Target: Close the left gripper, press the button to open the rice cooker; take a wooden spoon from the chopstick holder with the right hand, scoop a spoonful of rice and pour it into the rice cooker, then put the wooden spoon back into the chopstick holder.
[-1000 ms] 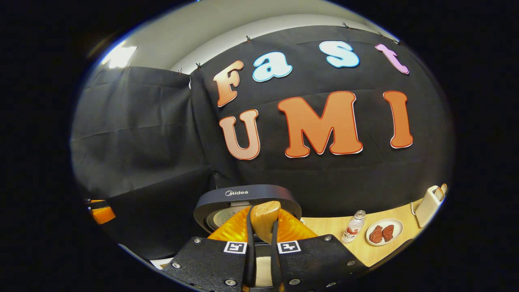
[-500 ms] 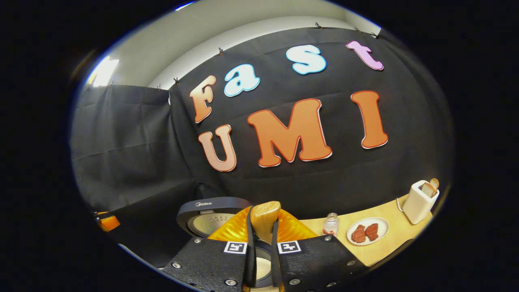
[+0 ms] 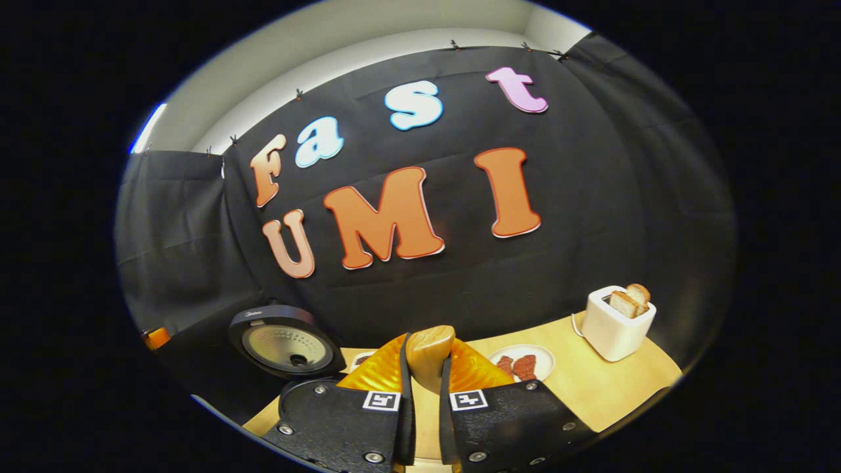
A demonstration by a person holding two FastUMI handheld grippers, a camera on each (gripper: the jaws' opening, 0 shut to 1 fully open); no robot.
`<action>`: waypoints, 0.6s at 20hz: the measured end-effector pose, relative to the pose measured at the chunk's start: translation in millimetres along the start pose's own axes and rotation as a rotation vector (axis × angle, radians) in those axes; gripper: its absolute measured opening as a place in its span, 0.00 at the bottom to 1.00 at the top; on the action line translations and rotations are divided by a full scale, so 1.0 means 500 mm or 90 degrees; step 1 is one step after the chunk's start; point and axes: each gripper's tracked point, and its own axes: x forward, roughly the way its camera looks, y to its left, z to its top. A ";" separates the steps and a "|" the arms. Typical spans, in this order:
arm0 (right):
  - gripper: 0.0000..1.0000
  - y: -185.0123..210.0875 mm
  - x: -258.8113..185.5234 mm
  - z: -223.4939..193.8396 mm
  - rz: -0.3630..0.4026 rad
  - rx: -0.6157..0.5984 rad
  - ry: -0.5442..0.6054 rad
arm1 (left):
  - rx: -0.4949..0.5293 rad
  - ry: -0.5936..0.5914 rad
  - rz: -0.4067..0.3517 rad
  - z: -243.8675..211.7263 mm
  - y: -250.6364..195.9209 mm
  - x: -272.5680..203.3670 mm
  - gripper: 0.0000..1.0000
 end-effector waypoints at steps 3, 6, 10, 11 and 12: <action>0.13 -0.082 -0.029 -0.013 -0.036 0.019 0.005 | 0.006 0.005 -0.005 0.001 -0.029 0.003 1.00; 0.13 -0.148 -0.050 -0.041 -0.061 0.039 0.013 | 0.006 0.004 -0.012 0.004 -0.065 0.004 1.00; 0.13 -0.221 -0.066 -0.113 -0.084 0.072 0.038 | 0.006 0.011 -0.014 -0.002 -0.104 -0.008 1.00; 0.13 -0.234 -0.065 -0.134 -0.087 0.084 0.045 | 0.009 0.012 -0.013 -0.001 -0.108 -0.009 1.00; 0.13 -0.248 -0.063 -0.154 -0.092 0.093 0.054 | 0.009 0.011 -0.010 -0.001 -0.114 -0.010 1.00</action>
